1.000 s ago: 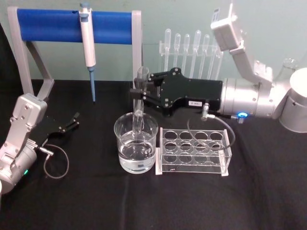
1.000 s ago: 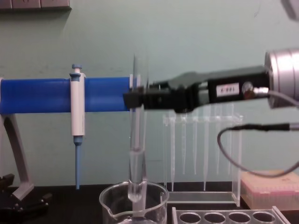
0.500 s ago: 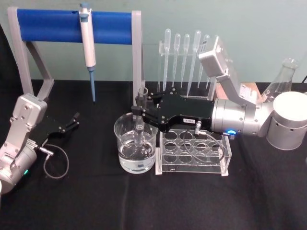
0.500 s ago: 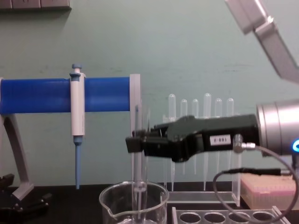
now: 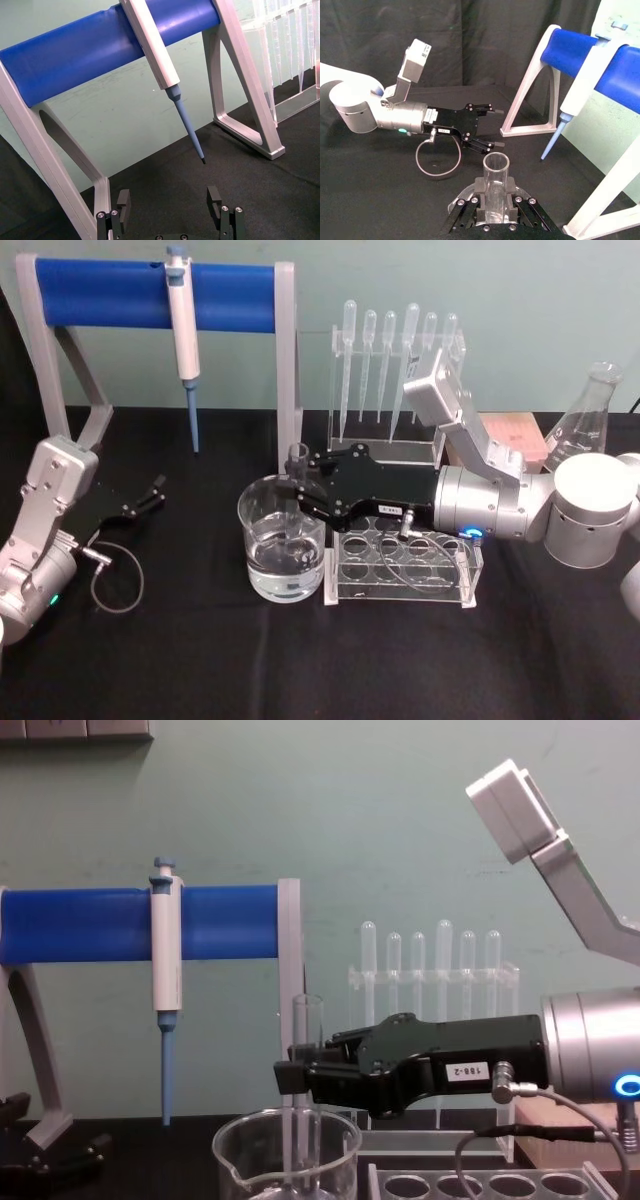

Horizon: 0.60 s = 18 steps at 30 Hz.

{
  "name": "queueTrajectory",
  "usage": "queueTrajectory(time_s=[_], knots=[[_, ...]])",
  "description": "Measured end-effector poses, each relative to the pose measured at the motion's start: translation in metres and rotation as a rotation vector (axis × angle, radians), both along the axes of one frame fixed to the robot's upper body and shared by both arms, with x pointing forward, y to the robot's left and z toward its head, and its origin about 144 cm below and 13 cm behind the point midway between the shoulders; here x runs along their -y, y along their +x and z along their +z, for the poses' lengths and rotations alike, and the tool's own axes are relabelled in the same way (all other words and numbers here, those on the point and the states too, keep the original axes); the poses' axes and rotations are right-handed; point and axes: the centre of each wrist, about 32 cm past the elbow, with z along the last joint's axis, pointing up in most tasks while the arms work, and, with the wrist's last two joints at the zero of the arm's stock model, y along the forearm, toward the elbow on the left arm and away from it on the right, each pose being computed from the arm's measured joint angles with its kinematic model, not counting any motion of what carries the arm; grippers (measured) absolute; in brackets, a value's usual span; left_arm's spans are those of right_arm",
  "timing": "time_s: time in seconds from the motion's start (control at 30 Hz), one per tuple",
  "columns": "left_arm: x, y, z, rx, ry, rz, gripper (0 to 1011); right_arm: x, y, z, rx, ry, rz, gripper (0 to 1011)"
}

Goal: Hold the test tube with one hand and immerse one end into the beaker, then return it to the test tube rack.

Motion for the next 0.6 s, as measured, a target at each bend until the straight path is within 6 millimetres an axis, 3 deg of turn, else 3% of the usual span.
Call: queueTrajectory(time_s=[0.6], knots=[[0.0,0.0,0.0,0.0,0.0,0.0,1000,-0.0002,-0.0019,-0.0102,-0.025,-0.011,0.007,231]])
